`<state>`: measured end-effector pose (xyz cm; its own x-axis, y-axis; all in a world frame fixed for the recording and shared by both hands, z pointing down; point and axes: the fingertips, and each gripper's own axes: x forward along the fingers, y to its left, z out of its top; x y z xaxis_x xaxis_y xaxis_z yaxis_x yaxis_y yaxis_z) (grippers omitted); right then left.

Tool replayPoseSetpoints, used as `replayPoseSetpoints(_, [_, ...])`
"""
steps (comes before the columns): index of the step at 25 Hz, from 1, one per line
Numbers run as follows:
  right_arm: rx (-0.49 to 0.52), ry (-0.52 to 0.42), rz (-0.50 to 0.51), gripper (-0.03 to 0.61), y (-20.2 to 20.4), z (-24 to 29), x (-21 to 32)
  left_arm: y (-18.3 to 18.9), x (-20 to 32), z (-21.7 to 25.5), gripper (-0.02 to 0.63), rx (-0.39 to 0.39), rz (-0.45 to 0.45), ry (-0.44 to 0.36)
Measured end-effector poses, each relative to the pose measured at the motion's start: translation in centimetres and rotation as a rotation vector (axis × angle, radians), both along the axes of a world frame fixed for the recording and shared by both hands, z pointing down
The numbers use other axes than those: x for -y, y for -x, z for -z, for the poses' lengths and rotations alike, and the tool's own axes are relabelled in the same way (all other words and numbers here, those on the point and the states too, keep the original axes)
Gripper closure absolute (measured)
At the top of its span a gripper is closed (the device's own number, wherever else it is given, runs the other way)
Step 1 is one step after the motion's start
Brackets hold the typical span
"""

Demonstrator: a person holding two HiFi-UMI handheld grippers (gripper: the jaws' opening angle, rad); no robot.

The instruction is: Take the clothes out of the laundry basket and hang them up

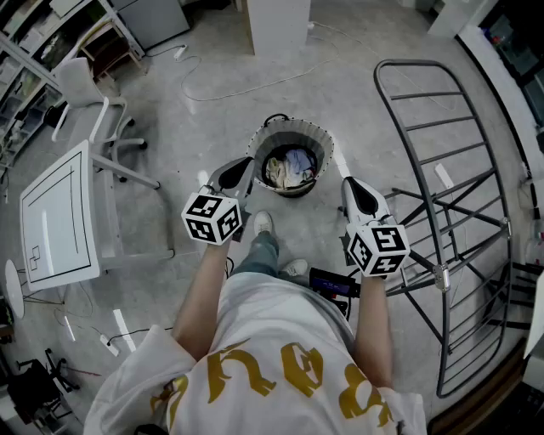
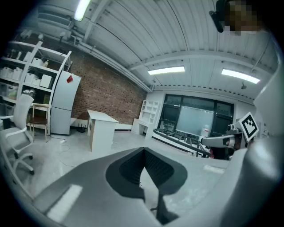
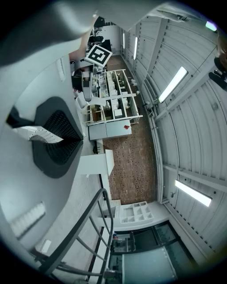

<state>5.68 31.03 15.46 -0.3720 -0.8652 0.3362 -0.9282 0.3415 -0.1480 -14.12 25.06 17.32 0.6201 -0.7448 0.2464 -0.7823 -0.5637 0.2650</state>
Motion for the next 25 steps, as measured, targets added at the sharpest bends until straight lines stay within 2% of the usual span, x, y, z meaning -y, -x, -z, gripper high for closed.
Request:
replayPoseSetpoints(6, [-0.008, 0.021, 0.011, 0.555, 0.3, -0.7, 0.4, 0.5, 0.5, 0.2, 0.614, 0.018, 0.036, -0.013])
replayPoseSetpoints(11, [-0.002, 0.045, -0.035, 0.554, -0.2, -1.7, 0.4, 0.1, 0.6, 0.1, 0.612, 0.043, 0.021, -0.019])
replayPoseSetpoints(12, [0.003, 0.051, -0.037, 0.507, -0.1, -1.9, 0.4, -0.1, 0.6, 0.0, 0.585, 0.045, 0.010, -0.015])
replayPoseSetpoints(13, [0.005, 0.059, -0.034, 0.435, -0.1, -2.1, 0.3, -0.4, 0.6, -0.1, 0.521, 0.045, 0.002, -0.009])
replayPoseSetpoints(14, [0.004, 0.064, -0.032, 0.422, 0.0, -2.4, 0.3, -0.6, 0.6, -0.4, 0.474, 0.045, -0.004, -0.001])
replayPoseSetpoints(17, [0.010, 0.071, -0.034, 0.420, -0.1, -2.8, 0.4, -1.3, 0.6, -1.2, 0.428, 0.064, -0.010, 0.022])
replayPoseSetpoints(25, [0.006, 0.110, -0.044, 0.419, 0.0, -4.5, 2.8, -1.1, 3.5, -3.5, 0.429, 0.086, 0.003, 0.071])
